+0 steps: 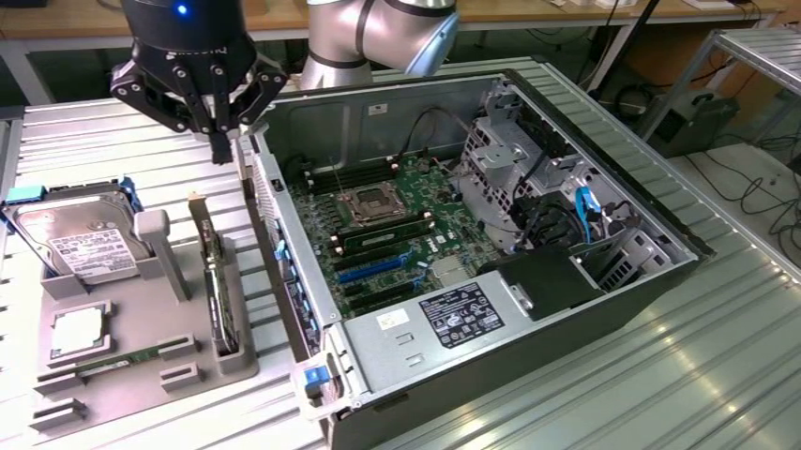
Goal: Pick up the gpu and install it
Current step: 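Reach for the gpu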
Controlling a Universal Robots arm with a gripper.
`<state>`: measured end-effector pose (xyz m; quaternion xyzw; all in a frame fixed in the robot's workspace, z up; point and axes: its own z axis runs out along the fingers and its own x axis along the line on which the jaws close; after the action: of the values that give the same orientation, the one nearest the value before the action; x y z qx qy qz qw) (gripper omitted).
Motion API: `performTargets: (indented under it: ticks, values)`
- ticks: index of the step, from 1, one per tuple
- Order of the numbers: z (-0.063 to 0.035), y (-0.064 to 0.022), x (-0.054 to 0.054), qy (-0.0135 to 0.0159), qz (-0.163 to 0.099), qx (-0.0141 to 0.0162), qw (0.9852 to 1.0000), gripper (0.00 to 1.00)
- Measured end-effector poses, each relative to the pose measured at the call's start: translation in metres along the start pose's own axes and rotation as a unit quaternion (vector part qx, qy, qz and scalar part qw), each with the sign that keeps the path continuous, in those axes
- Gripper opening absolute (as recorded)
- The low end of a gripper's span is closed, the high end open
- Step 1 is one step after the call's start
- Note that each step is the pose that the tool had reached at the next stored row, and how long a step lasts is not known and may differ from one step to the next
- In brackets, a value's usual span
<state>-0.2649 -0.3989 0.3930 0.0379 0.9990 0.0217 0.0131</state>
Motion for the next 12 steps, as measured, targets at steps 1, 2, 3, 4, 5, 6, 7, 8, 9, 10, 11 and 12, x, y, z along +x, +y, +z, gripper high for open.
performTargets:
  ticks: [1, 2, 3, 4, 5, 6, 7, 8, 9, 10, 11, 12]
  values:
    - [0.0, -0.0001, 0.0007, 0.0, 0.0, 0.0, 1.0, 0.11]
    - [0.0, -0.0001, 0.0013, 0.0, 0.0, 0.0, 1.0, 0.11]
    - [0.0, -0.0001, 0.0018, 0.0, 0.0, 0.0, 1.0, 0.11]
    - [-0.0001, -0.0002, 0.0023, 0.0, 0.0, 0.0, 1.0, 0.11]
    - [-0.0001, -0.0002, 0.0028, 0.0, 0.0, 0.0, 1.0, 0.11]
    - [-0.0001, -0.0003, 0.0034, 0.0, 0.0, 0.0, 1.0, 0.11]
    - [-0.0001, -0.0003, 0.0041, 0.0, 0.0, 0.0, 1.0, 0.11]
    - [-0.0001, -0.0003, 0.0047, 0.0, 0.0, 0.0, 1.0, 0.11]
    - [-0.0001, -0.0004, 0.0052, 0.0, 0.0, 0.0, 1.0, 0.11]
    - [-0.0001, -0.0004, 0.0058, 0.0, 0.0, 0.0, 1.0, 0.11]
    - [-0.0001, -0.0005, 0.0061, 0.0, 0.0, 0.0, 1.0, 0.11]
    - [-0.0001, -0.0005, 0.0068, 0.0, 0.0, 0.0, 1.0, 0.11]
